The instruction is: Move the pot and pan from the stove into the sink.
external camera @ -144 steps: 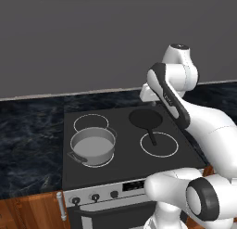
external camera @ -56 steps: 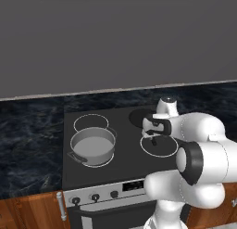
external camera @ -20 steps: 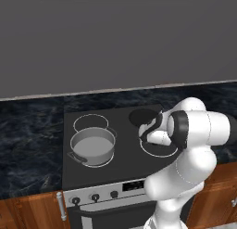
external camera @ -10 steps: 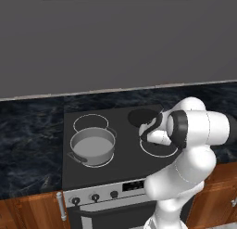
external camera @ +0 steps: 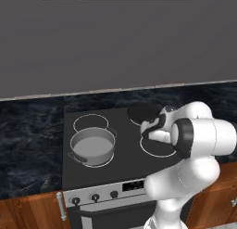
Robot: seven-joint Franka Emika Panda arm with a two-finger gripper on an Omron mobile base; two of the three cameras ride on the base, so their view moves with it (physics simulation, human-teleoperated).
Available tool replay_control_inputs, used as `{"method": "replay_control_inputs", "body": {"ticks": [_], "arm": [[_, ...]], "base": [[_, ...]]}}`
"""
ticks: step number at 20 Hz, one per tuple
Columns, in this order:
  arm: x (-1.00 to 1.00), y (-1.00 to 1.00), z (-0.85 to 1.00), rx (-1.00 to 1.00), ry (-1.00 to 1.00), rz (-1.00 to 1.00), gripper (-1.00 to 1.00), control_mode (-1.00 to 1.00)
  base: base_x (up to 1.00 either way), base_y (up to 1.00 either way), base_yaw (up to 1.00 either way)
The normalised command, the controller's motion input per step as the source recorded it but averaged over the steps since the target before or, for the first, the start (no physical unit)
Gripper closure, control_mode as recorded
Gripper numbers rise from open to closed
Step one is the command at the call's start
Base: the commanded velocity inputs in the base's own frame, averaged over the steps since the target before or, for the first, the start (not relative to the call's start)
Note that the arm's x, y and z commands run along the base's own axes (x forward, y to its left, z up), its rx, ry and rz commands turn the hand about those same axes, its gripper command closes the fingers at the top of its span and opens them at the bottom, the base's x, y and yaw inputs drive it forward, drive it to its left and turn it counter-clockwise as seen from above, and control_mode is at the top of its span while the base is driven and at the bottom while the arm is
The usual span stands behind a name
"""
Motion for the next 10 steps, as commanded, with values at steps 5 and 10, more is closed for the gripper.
{"method": "replay_control_inputs", "body": {"ticks": [5,10], "arm": [[0.0,0.0,0.82,0.02,-0.03,-0.01,1.0,-1.0],[-0.08,0.0,0.84,0.0,0.0,0.0,1.0,-1.0]], "base": [[0.0,0.0,0.0],[0.0,0.0,0.0]]}}
